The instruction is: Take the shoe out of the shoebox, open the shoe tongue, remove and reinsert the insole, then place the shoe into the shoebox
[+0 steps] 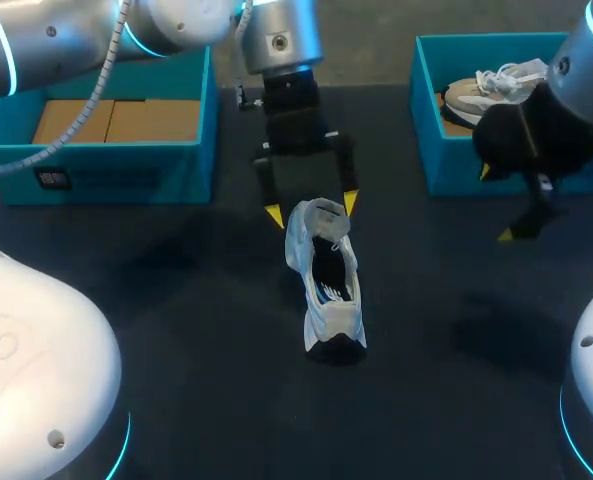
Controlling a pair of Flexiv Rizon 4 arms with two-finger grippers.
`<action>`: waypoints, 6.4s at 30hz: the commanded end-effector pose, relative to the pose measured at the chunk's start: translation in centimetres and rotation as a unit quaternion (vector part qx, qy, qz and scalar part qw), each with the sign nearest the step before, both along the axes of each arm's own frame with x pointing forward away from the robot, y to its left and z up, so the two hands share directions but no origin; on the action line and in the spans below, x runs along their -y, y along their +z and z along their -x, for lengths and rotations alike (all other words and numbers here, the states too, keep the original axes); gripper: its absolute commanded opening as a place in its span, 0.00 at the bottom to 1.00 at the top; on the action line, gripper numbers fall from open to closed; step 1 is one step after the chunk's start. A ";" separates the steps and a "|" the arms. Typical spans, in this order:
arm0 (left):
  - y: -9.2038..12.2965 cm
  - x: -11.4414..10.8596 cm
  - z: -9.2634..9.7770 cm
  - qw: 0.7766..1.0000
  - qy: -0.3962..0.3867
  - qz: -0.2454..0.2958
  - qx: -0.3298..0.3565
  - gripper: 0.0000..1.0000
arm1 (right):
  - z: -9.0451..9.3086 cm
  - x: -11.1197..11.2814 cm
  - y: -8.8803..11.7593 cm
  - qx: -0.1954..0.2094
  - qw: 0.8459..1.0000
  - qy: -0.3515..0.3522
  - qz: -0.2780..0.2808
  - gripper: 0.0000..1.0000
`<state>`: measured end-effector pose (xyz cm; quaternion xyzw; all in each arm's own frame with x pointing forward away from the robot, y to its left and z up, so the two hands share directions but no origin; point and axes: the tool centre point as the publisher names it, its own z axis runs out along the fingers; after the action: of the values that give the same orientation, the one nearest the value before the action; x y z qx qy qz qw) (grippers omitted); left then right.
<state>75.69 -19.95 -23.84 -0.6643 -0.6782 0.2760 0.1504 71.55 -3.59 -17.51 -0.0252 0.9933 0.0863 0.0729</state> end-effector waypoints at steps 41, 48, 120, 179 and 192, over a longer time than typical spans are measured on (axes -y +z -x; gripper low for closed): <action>-5.4 1.1 1.8 0.981 -0.146 -0.085 0.090 0.00 | 0.4 1.6 2.3 -0.010 1.000 -0.014 0.020 1.00; -5.9 1.6 2.3 0.980 -0.144 -0.103 0.090 0.00 | 0.4 1.6 2.3 -0.010 1.000 -0.014 0.020 1.00; -13.6 0.6 4.3 0.965 -0.064 -0.198 0.157 0.00 | 0.4 1.6 2.3 -0.010 1.000 -0.014 0.020 1.00; -13.4 3.0 2.5 0.972 0.103 -0.068 0.200 0.00 | 0.4 1.6 2.3 -0.010 1.000 -0.014 0.020 1.00; -15.2 2.3 2.1 0.964 0.073 -0.125 0.225 0.00 | 0.4 1.6 2.3 -0.010 1.000 -0.014 0.020 1.00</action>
<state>73.42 -21.43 -37.98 -0.6337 -0.7705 0.0494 0.0479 70.98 -5.28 -15.16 -0.0131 0.9955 0.0673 0.0650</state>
